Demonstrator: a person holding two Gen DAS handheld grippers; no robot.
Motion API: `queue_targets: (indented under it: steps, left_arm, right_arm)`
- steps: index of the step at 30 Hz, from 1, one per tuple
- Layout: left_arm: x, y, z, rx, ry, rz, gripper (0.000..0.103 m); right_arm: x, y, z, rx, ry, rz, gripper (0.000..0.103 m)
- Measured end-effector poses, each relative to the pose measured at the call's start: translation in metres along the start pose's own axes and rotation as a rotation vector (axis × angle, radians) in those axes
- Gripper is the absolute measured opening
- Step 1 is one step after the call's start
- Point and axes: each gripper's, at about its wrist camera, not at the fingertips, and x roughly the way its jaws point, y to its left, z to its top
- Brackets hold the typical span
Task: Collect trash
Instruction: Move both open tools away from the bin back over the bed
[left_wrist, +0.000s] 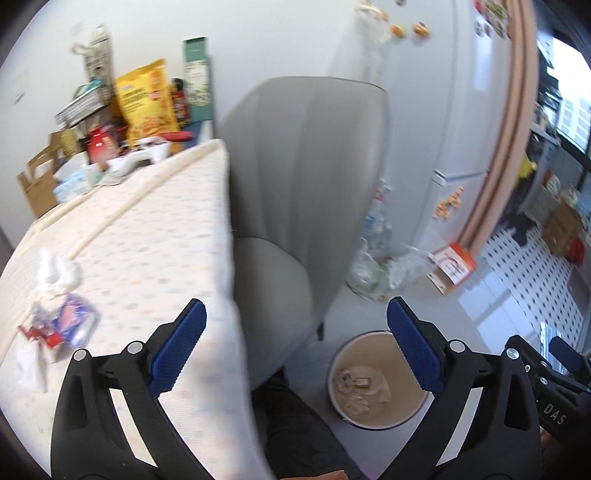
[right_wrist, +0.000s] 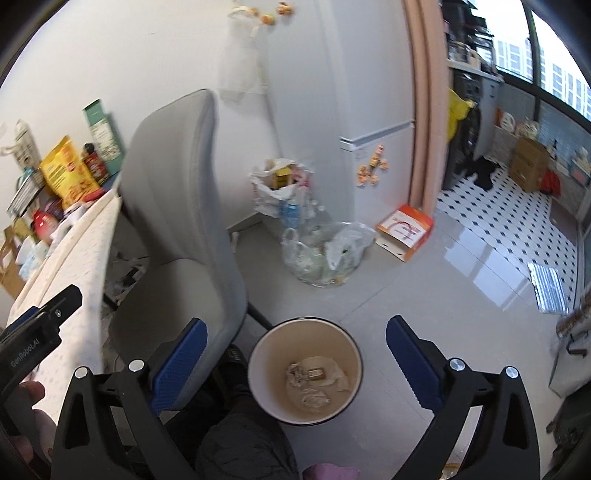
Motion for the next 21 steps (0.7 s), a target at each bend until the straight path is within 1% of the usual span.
queue_targets:
  steps: [8, 17, 21]
  left_arm:
    - [-0.033, 0.075, -0.003, -0.110, -0.058, 0.037, 0.097]
    - [-0.059, 0.153, -0.019, -0.209, -0.089, 0.097, 0.097]
    - [-0.068, 0.179, -0.028, -0.243, -0.097, 0.126, 0.097]
  right_arm:
    - [-0.036, 0.063, 0.000, -0.107, -0.039, 0.031, 0.095]
    - [-0.067, 0.134, -0.013, -0.202, -0.066, 0.073, 0.095]
    - [-0.075, 0.163, -0.024, -0.239, -0.067, 0.098, 0.095]
